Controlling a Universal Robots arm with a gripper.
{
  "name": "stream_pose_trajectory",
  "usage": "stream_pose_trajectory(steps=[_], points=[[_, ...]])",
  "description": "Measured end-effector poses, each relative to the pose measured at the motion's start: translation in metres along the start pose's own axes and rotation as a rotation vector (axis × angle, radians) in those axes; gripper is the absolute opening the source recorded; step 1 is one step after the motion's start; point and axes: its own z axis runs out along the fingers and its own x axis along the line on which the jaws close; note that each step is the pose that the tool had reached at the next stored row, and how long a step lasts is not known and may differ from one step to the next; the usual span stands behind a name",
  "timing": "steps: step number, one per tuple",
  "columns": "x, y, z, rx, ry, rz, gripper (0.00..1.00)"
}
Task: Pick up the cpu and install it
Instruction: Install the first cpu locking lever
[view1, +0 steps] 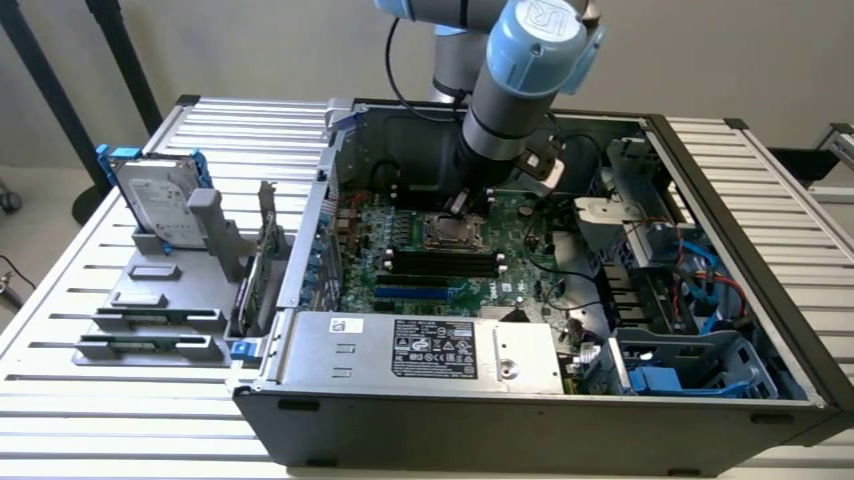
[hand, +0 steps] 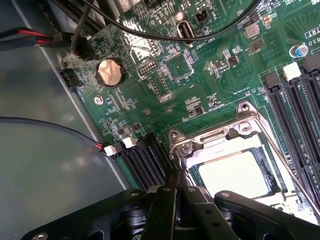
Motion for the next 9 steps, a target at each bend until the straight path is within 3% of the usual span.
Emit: stream_pose_trajectory(steps=[6,9], points=[[-0.0022,0.0011,-0.0010,0.0017,0.0044,0.002,0.11],[-0.0020,0.0017,-0.0010,0.0045,0.0097,0.001,0.11]])
